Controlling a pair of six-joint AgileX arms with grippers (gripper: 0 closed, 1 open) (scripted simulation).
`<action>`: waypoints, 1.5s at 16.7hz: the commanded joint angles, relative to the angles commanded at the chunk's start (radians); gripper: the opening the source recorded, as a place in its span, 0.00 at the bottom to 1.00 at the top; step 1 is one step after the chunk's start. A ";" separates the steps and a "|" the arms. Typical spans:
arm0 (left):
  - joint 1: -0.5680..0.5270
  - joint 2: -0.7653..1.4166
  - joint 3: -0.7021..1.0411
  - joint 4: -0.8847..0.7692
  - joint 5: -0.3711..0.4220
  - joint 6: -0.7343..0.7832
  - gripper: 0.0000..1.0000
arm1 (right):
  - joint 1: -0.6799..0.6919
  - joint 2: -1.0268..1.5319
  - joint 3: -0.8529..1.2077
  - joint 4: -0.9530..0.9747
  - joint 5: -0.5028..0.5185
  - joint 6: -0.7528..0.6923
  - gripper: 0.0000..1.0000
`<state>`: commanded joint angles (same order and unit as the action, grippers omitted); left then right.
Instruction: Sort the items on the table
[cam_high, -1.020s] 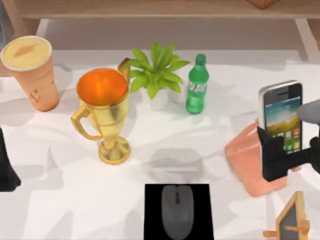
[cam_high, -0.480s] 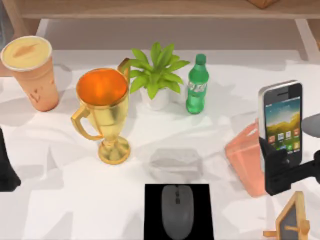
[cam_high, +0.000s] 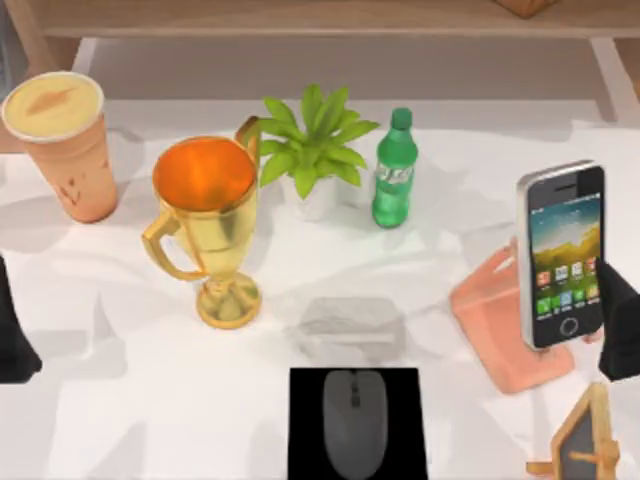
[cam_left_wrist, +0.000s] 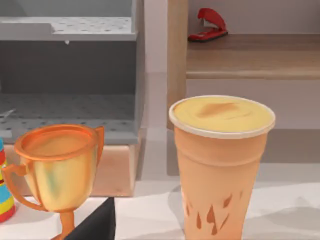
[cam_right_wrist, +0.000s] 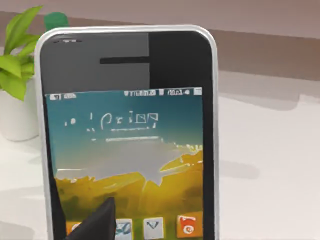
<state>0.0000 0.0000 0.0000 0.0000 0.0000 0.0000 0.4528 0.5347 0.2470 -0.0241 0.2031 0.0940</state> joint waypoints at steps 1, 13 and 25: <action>0.000 0.000 0.000 0.000 0.000 0.000 1.00 | -0.051 -0.063 -0.027 0.003 -0.022 -0.011 1.00; 0.000 0.000 0.000 0.000 0.000 0.000 1.00 | -0.453 -0.535 -0.247 0.024 -0.203 -0.094 1.00; -0.051 0.479 0.015 0.329 -0.040 0.057 1.00 | -0.453 -0.535 -0.247 0.024 -0.203 -0.094 1.00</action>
<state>-0.0505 0.4791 0.0154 0.3288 -0.0398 0.0573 0.0000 0.0000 0.0000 0.0000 0.0000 0.0000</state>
